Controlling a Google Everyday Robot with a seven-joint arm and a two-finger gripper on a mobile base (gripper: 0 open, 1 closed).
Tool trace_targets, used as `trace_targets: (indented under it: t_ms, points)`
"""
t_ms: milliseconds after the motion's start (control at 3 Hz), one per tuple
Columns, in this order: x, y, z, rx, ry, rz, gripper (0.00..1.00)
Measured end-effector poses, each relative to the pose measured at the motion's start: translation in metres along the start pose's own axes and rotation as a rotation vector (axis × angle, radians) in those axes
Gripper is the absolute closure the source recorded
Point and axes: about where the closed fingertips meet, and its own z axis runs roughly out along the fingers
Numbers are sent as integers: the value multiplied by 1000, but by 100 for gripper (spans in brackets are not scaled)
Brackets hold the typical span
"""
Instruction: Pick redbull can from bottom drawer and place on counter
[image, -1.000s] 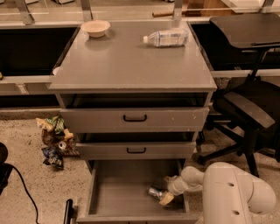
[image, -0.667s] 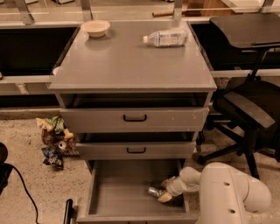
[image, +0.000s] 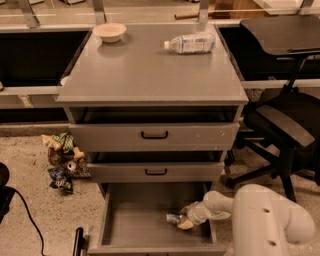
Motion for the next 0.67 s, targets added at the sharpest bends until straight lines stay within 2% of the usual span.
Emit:
trace_targets:
  t_ms: [333,667]
  points:
    - [-13,6,-34,40,-56,-41,100]
    - [-21,16,-94,114,-127,-96,100]
